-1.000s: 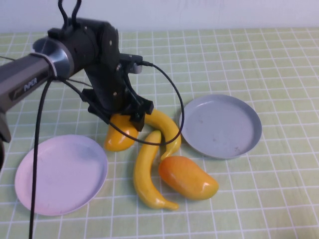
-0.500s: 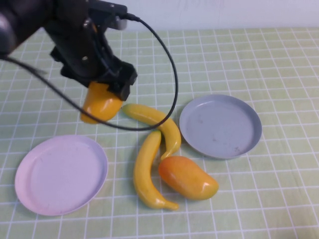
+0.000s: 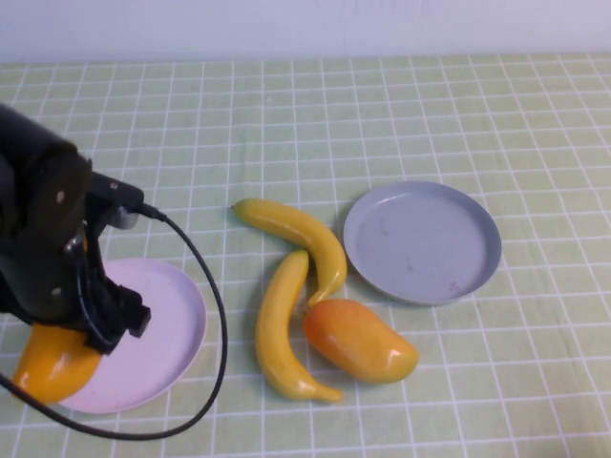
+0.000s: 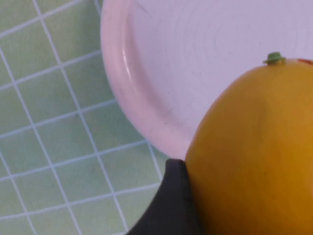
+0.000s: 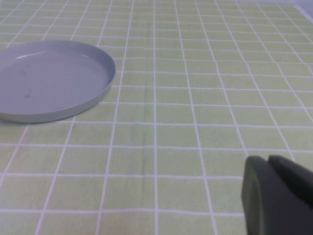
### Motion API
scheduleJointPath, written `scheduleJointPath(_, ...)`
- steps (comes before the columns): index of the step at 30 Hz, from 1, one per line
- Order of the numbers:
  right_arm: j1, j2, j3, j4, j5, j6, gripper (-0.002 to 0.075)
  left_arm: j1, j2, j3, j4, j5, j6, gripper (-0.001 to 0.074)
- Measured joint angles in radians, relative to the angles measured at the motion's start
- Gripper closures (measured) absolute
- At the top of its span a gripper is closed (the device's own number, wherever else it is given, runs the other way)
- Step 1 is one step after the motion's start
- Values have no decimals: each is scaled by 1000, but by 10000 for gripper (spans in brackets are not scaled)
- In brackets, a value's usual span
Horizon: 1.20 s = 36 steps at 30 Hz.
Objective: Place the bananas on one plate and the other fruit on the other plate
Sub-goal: Put one type of fruit in the left plate
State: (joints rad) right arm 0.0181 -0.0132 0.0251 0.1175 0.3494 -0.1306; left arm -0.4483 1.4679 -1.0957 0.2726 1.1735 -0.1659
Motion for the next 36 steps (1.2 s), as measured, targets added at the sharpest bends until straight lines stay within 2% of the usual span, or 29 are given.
scheduleJointPath(3,0,0,0,0,0,0,743,39,13,66,1,-100,-14,181)
scheduleJointPath(12,0,0,0,0,0,0,743,211,102,75,-120,-252,69,181)
scheduleJointPath(22,0,0,0,0,0,0,743,225,172,79,-149,-331,132,180)
scheduleJointPath(27,0,0,0,0,0,0,743,225,172,80,-141,-373,135,75)
scheduleJointPath(33,0,0,0,0,0,0,743,225,172,80,-137,-387,127,66)
scheduleJointPath(36,0,0,0,0,0,0,743,225,172,55,-142,-334,115,66)
